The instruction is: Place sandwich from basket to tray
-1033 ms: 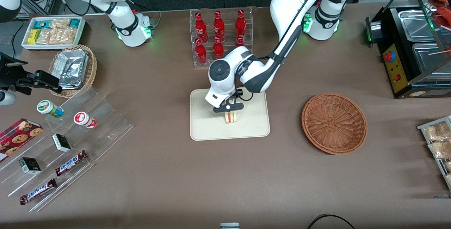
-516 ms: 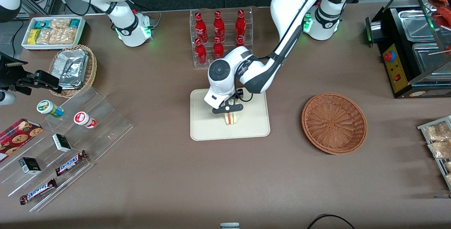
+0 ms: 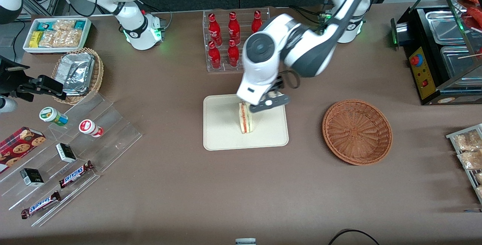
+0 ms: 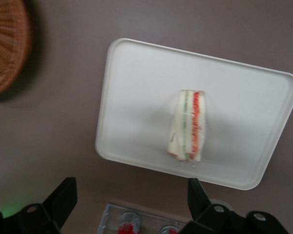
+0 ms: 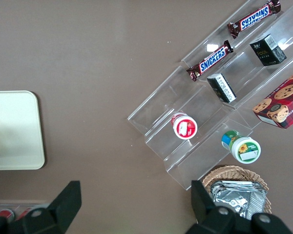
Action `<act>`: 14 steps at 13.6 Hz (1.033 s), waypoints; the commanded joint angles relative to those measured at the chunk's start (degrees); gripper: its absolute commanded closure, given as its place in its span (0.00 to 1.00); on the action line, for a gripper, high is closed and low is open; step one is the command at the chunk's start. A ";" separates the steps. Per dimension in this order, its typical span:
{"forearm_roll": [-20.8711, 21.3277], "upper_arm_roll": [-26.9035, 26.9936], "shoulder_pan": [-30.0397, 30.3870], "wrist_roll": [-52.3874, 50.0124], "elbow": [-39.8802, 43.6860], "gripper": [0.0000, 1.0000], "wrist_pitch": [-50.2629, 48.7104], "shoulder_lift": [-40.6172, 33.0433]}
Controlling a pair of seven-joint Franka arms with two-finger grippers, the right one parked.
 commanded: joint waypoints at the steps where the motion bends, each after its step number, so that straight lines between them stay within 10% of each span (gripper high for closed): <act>1: -1.03 -0.19 4.52 0.83 -2.22 0.00 -5.36 -5.58; 14: -0.33 0.07 30.11 44.04 -2.67 0.00 -24.45 -20.10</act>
